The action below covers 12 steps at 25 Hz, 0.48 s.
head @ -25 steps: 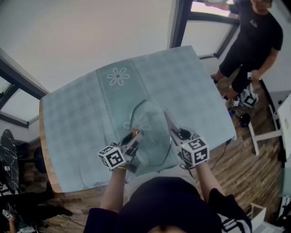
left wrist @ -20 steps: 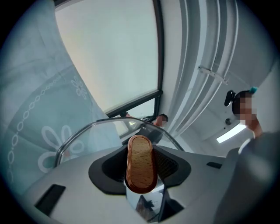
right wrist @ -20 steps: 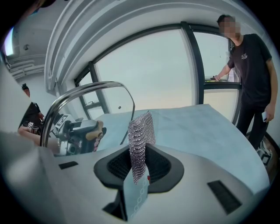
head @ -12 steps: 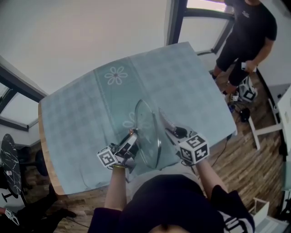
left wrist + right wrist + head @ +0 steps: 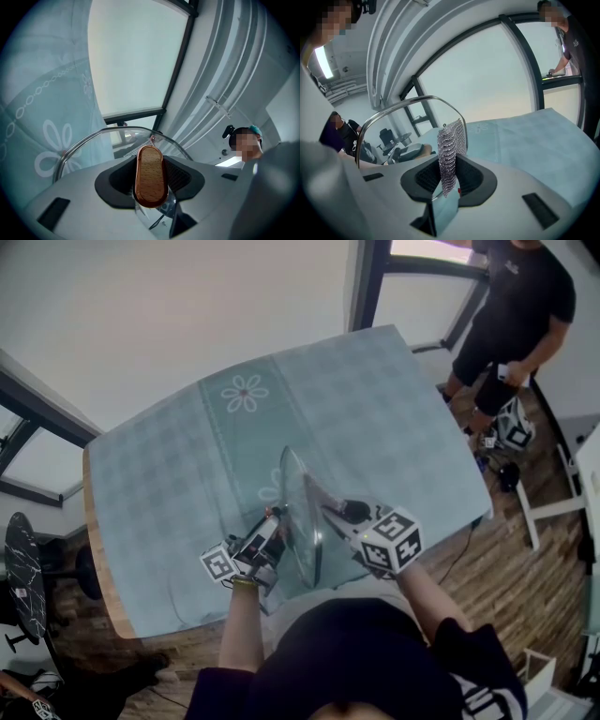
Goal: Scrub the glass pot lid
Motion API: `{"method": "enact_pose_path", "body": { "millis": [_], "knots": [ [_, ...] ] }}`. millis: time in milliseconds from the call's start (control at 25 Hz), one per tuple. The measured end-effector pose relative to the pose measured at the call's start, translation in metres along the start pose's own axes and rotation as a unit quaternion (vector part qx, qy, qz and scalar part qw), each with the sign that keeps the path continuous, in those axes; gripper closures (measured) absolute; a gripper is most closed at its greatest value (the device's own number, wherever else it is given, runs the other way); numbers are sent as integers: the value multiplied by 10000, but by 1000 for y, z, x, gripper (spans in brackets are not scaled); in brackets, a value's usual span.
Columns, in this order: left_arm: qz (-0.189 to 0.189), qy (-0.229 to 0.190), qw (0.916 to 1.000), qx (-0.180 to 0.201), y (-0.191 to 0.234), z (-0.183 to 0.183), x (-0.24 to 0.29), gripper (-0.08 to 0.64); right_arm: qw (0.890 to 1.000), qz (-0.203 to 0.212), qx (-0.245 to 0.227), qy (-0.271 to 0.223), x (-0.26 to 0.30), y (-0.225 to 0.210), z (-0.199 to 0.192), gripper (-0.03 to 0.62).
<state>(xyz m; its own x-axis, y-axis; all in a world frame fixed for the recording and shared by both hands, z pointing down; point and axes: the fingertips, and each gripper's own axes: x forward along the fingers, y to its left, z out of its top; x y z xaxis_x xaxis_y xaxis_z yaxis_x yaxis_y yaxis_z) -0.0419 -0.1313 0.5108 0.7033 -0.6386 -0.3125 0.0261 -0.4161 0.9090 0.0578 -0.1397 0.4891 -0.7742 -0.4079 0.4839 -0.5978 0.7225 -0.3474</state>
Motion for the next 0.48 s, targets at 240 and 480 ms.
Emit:
{"method": "enact_pose_path", "body": {
  "millis": [240, 480],
  "knots": [
    [-99, -65, 9999, -31, -1, 2, -5, 391, 9996, 240, -94, -75, 9, 13, 11, 511],
    [-122, -57, 9999, -34, -2, 3, -9, 391, 9990, 412, -150, -70, 18, 25, 15, 511]
  ]
}}
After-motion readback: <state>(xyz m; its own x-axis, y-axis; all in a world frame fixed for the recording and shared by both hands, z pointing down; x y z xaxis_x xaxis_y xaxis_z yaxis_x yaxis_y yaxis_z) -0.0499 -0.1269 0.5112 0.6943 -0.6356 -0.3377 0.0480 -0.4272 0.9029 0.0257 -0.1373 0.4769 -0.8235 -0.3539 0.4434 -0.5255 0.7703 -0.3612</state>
